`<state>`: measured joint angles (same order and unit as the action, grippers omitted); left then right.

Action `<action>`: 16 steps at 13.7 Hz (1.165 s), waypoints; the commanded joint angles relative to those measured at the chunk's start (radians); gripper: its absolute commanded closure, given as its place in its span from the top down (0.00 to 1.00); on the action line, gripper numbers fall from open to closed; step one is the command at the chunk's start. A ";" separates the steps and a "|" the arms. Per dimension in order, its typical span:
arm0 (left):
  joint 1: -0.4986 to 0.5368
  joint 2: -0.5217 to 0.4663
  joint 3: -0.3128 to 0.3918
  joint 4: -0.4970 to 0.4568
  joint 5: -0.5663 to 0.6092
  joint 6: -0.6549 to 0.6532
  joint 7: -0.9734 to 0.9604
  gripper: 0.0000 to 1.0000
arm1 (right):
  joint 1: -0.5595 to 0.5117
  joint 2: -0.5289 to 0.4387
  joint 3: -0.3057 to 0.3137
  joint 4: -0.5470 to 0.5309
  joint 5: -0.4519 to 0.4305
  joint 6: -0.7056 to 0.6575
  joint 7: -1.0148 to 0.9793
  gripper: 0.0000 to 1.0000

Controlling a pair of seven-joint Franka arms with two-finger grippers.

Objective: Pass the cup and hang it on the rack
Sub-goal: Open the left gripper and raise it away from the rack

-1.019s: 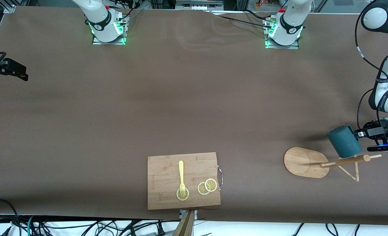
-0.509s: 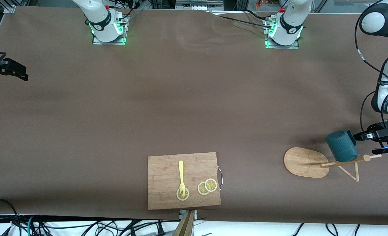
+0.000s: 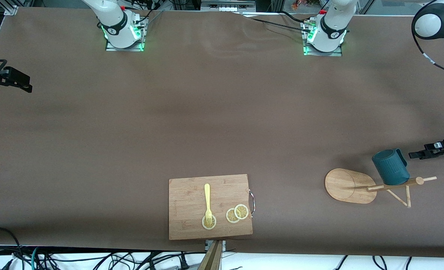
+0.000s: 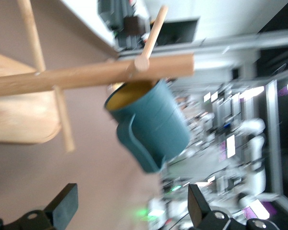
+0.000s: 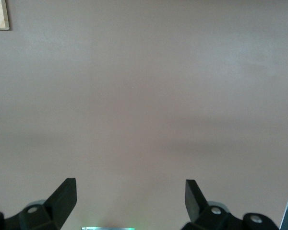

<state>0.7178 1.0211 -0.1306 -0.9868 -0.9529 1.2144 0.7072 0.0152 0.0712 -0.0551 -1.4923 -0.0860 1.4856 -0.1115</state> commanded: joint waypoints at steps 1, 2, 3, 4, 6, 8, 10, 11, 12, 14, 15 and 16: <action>-0.075 -0.120 0.012 0.008 0.222 0.031 0.051 1.00 | -0.006 0.001 0.003 0.009 -0.006 0.001 -0.007 1.00; -0.118 -0.181 0.012 0.007 0.324 0.059 0.046 1.00 | -0.006 0.001 0.003 0.009 -0.006 0.001 -0.007 1.00; -0.165 -0.234 0.011 0.007 0.426 0.077 0.037 1.00 | -0.006 0.001 0.003 0.009 -0.006 0.001 -0.007 1.00; -0.225 -0.292 0.012 0.004 0.532 0.097 0.029 1.00 | -0.006 0.001 0.001 0.009 -0.006 0.001 -0.007 1.00; -0.354 -0.393 0.011 0.000 0.739 0.126 -0.073 1.00 | -0.006 0.001 0.001 0.009 -0.006 0.001 -0.007 1.00; -0.495 -0.450 0.006 0.000 0.947 0.131 -0.216 1.00 | -0.006 0.001 0.001 0.009 -0.004 0.001 -0.007 1.00; -0.639 -0.481 0.005 0.000 1.130 0.132 -0.332 1.00 | -0.006 0.001 0.001 0.009 -0.006 0.001 -0.007 1.00; -0.685 -0.492 0.005 -0.001 1.176 0.132 -0.383 1.00 | -0.006 0.001 0.003 0.009 -0.006 0.001 -0.007 1.00; -0.717 -0.496 0.005 -0.003 1.184 0.131 -0.425 1.00 | -0.006 0.001 0.001 0.009 -0.006 0.001 -0.007 1.00; -0.741 -0.510 0.002 -0.009 1.177 0.125 -0.507 1.00 | -0.006 0.001 0.001 0.009 -0.006 0.001 -0.007 1.00; -0.744 -0.524 -0.006 -0.035 1.162 0.123 -0.550 1.00 | -0.006 0.001 0.001 0.009 -0.006 0.001 -0.007 1.00; -0.742 -0.558 -0.015 -0.090 1.136 0.134 -0.590 1.00 | -0.006 0.001 0.001 0.009 -0.006 0.001 -0.007 1.00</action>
<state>-0.0377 0.5404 -0.1438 -0.9625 0.2024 1.3233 0.1794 0.0146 0.0712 -0.0566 -1.4922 -0.0860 1.4856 -0.1115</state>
